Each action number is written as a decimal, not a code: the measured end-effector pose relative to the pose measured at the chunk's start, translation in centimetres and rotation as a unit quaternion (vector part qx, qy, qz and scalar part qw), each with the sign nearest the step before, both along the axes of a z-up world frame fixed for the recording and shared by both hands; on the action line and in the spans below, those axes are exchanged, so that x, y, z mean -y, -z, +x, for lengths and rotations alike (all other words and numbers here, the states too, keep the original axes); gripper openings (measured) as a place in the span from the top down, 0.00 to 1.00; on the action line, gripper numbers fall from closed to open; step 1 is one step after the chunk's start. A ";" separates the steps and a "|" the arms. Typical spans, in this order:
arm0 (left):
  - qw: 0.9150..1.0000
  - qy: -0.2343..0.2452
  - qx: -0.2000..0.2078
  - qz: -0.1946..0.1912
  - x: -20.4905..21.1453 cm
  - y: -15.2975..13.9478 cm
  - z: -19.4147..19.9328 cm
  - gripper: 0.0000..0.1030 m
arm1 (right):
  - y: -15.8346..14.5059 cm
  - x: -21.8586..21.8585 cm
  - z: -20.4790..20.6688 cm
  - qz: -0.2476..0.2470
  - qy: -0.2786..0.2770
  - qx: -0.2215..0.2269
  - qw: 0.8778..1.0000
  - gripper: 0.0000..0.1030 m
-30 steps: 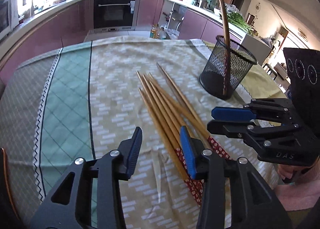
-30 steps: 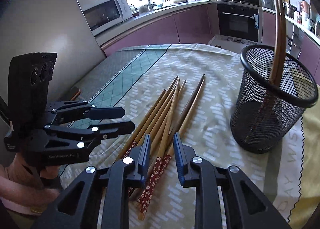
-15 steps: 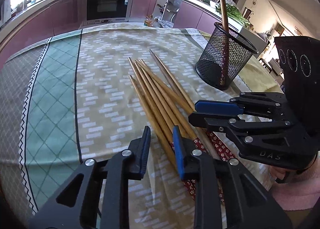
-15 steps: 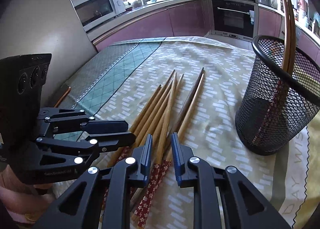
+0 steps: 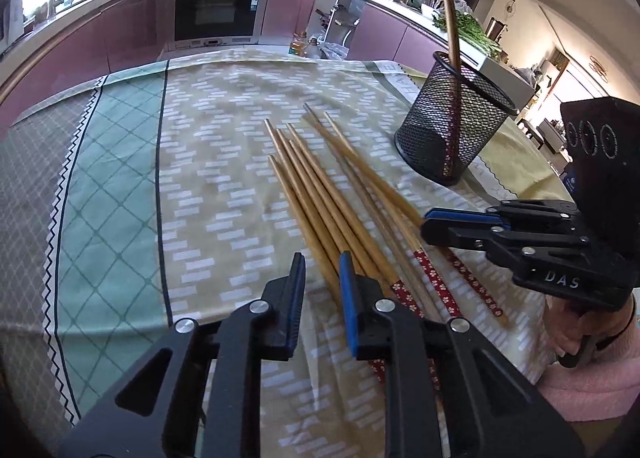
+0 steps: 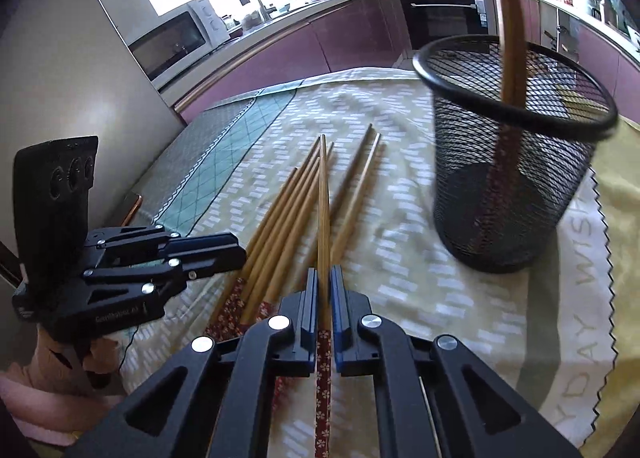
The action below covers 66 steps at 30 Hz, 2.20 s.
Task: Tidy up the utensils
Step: 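Grasp another chopstick with the left gripper while the right gripper grasps one too, then lift the left gripper's chopstick into the mesh cup while the right gripper carries its chopstick there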
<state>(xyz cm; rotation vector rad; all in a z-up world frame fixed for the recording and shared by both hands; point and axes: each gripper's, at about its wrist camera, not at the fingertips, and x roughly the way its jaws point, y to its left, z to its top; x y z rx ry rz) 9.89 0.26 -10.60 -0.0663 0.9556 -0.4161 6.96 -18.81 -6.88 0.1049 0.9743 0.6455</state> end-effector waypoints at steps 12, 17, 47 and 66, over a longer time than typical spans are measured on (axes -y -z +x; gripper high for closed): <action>1.000 0.004 -0.001 0.026 0.2 0.2 1.4 0.83 | 0.7 -0.2 0.2 -0.052 0.008 0.015 0.998 0.91; 0.999 0.006 0.004 0.050 0.8 0.3 2.0 0.84 | 0.6 -1.4 0.8 -0.071 0.010 0.032 0.997 0.89; 0.990 0.046 0.104 -0.088 1.2 -10.6 -2.5 0.93 | -9.4 4.8 -3.0 0.030 0.011 0.150 0.988 0.94; 0.968 0.087 0.182 -0.151 4.6 -19.2 1.0 0.94 | -14.6 8.7 -1.5 0.045 0.039 0.208 0.976 0.94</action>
